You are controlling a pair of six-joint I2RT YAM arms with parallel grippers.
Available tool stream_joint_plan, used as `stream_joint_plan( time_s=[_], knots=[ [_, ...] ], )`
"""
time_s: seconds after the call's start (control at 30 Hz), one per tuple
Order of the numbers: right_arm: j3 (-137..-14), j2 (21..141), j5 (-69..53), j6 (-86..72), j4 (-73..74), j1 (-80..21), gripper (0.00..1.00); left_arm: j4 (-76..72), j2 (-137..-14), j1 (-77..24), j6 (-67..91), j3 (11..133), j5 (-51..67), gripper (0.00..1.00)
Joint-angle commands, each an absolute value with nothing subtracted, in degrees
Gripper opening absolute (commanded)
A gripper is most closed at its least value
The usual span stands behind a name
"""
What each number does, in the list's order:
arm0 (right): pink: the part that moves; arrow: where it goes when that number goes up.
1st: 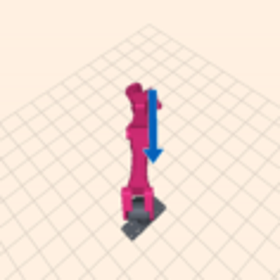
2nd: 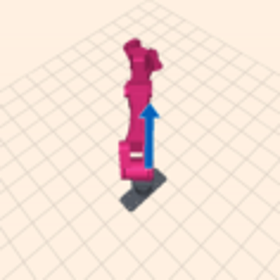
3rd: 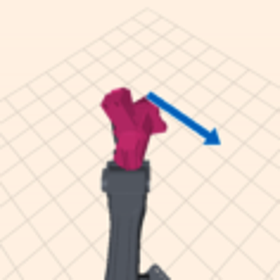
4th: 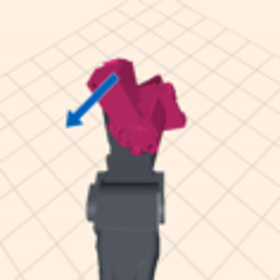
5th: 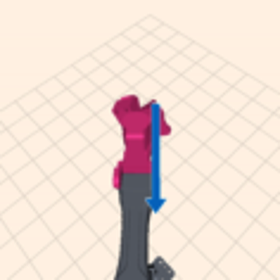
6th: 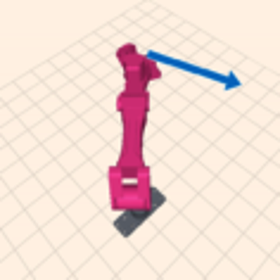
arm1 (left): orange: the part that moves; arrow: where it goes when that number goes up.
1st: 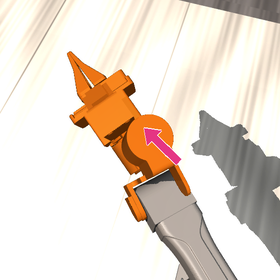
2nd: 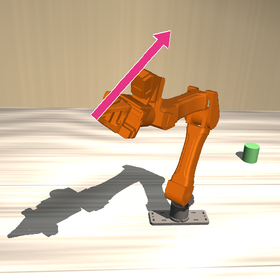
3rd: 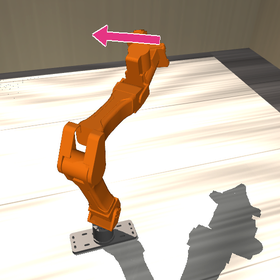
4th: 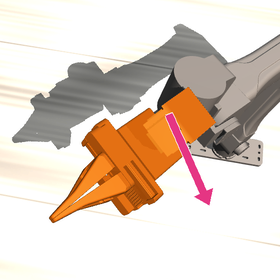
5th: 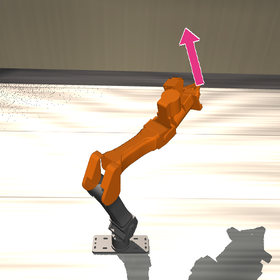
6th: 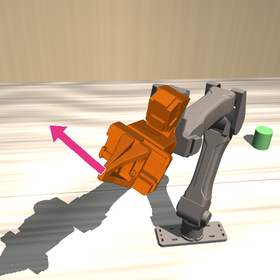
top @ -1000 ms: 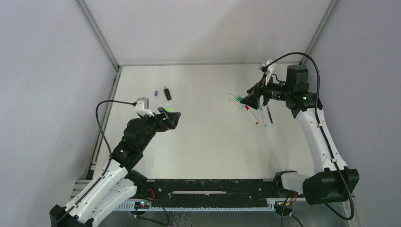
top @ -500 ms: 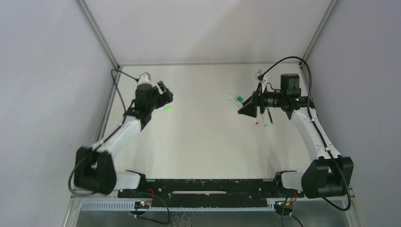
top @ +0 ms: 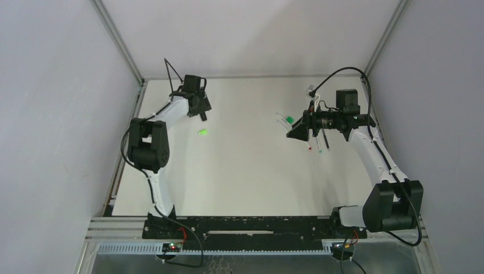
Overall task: Insert the pens into the pen caps
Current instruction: Pick up the pen from the center of the board.
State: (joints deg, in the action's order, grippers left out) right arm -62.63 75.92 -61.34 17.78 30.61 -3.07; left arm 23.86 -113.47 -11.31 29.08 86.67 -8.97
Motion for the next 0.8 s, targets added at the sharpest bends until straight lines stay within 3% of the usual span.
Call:
stream_joint_plan(
  time_s=[0.0, 0.77],
  knots=[
    [-63.6, 76.2, -61.0, 19.5, 29.7, -2.7, 0.71, 30.1, -118.0, -10.6, 25.9, 95.3, -8.8, 0.61],
    [-63.6, 75.9, -60.5, 20.5, 30.1, -2.6, 0.71, 43.2, -132.7, -9.0, 27.5, 112.4, -8.8, 0.47]
  ],
)
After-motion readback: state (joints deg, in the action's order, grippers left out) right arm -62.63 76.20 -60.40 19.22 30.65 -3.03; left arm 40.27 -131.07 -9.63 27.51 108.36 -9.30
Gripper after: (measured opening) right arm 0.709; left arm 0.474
